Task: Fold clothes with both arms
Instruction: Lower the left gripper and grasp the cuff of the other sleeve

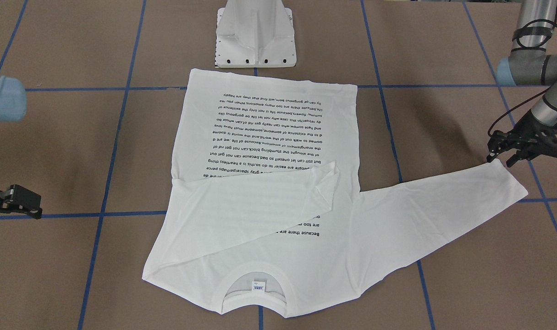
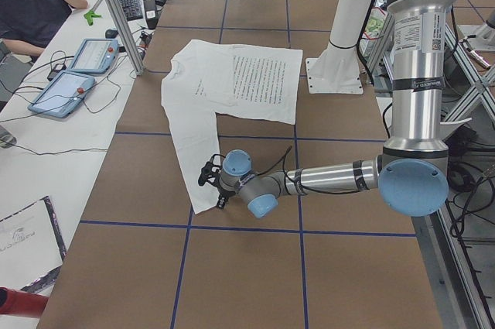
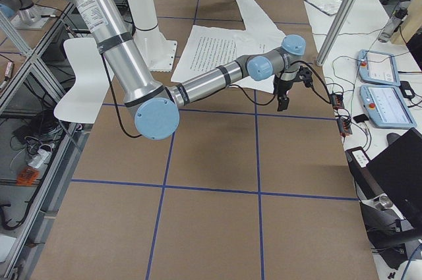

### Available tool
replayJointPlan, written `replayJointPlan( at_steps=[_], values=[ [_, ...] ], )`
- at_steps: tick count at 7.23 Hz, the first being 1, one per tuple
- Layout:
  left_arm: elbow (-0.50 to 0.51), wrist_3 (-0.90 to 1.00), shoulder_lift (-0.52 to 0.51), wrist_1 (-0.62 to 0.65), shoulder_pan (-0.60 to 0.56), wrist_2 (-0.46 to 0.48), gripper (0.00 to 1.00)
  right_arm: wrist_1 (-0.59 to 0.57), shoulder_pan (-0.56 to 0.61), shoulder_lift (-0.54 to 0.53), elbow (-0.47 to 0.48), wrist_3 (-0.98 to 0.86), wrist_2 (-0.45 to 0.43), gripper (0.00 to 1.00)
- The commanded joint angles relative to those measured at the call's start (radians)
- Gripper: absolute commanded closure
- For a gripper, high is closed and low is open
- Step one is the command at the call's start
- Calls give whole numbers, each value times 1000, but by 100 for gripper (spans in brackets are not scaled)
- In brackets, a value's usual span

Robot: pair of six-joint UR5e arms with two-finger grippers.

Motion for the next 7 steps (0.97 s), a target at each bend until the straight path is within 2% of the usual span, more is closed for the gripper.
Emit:
replayJointPlan(
  at_steps=[1,2,3,5,6,7],
  values=[
    [0,-2,-1,0,3,0,52,0,0,1,0,1,0,1],
    [0,-2,1,-1,3,-1,58,0,-2,2,0,4,0,1],
    [0,-2,1,-1,3,-2,69,0,-3,2,0,7,2,1],
    [-1,-2,1,-1,3,-2,80,0,-3,2,-2,7,2,1],
    [-1,-2,1,-1,3,-2,100,0,-3,3,0,8,2,1],
    [-4,-1,1,-3,3,-2,100,0,-3,3,0,10,2,1]
  ],
)
